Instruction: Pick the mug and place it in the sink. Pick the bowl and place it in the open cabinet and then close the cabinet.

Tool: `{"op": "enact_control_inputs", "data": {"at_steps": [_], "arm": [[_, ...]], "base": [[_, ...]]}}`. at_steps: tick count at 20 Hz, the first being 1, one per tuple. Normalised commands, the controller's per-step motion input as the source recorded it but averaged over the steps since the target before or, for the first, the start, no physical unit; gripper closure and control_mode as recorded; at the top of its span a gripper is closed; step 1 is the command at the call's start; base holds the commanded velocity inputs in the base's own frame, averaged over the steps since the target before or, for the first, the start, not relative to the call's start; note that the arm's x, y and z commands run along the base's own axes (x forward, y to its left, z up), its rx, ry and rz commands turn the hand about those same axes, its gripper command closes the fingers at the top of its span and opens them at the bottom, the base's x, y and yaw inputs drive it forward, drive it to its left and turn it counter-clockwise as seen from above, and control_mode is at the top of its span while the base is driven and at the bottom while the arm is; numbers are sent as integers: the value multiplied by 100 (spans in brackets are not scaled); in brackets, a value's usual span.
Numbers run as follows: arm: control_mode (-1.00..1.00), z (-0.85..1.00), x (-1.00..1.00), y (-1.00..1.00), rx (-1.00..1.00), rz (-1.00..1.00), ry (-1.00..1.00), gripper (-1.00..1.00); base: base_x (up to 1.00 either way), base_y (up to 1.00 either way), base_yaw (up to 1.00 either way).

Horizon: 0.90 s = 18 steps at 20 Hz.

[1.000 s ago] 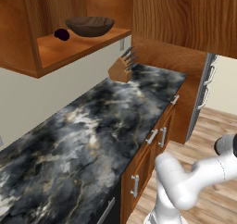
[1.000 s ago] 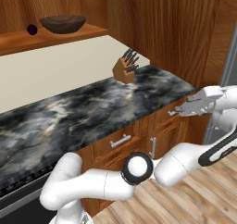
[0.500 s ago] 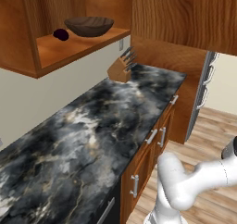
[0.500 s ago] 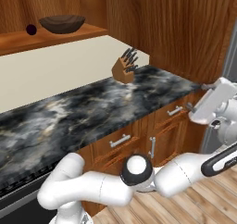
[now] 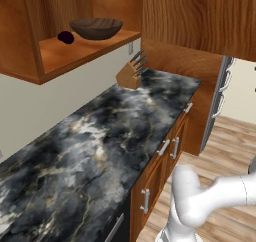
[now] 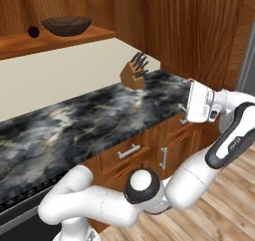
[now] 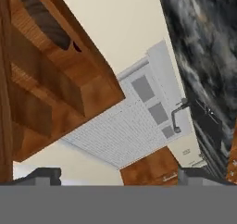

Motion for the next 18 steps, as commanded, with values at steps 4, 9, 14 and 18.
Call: {"op": "enact_control_inputs", "data": {"at_steps": [4, 9, 14, 18], "arm": [[-100, 100, 3, 98, -53, 3, 15, -100], [-100, 100, -2, 100, -66, 2, 1, -100], [-100, 47, -78, 100, -63, 12, 3, -100], [-100, 18, -53, 100, -40, 8, -1, -100]], "base": [[0, 0, 0], [0, 0, 0], [0, 0, 0], [0, 0, 0]]}}
